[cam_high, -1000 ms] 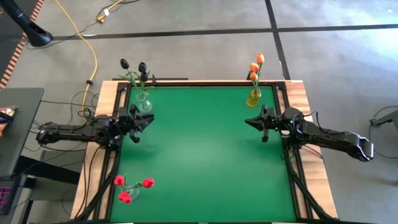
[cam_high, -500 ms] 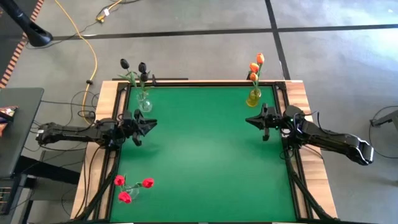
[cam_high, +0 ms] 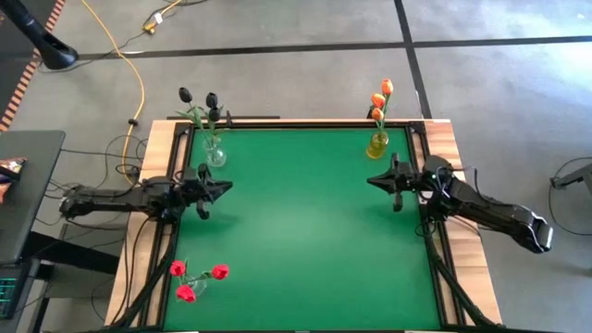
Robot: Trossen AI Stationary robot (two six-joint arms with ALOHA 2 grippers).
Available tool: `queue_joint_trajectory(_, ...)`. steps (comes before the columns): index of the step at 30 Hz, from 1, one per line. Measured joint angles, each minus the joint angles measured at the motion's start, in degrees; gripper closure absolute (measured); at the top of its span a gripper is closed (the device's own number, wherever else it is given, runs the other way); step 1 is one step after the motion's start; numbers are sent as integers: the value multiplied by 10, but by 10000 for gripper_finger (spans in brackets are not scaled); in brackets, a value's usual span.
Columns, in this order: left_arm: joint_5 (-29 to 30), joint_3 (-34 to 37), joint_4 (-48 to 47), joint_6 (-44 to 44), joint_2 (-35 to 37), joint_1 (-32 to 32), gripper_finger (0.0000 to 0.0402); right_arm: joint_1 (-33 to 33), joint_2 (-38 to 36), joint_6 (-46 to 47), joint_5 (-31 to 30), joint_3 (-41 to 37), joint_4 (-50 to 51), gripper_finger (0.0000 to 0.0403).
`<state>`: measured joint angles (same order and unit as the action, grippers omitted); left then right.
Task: Sort flowers into vase by color
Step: Return to Home Position
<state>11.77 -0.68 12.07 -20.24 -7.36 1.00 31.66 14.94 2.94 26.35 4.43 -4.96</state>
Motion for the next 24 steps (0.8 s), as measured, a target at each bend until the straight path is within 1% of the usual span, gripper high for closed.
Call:
queue_joint_trajectory(3, 1, -5, -77, -5, 47, 0, 397, 13, -24, 0, 11, 0, 21, 379)
queue_joint_trajectory(5, 6, -6, -109, -15, 74, 0, 399, 20, -44, 0, 12, 0, 38, 379)
queue_joint_trajectory(9, 10, -11, -118, -5, 69, 1, 401, 27, -79, 0, 21, 0, 73, 379)
queue_joint_trajectory(12, 13, -13, -128, -5, 72, 1, 401, 30, -101, 0, 22, 0, 80, 379)
queue_joint_trajectory(14, 26, -13, -129, -4, 70, 1, 401, 30, -111, 0, 22, 0, 80, 379)
queue_joint_trajectory(18, 73, -13, -124, -5, 64, 1, 401, 29, -113, 1, 21, 0, 81, 379)
queue_joint_trajectory(24, 76, -13, -124, 26, 64, 1, 401, 29, -101, 25, -24, 0, 102, 371)
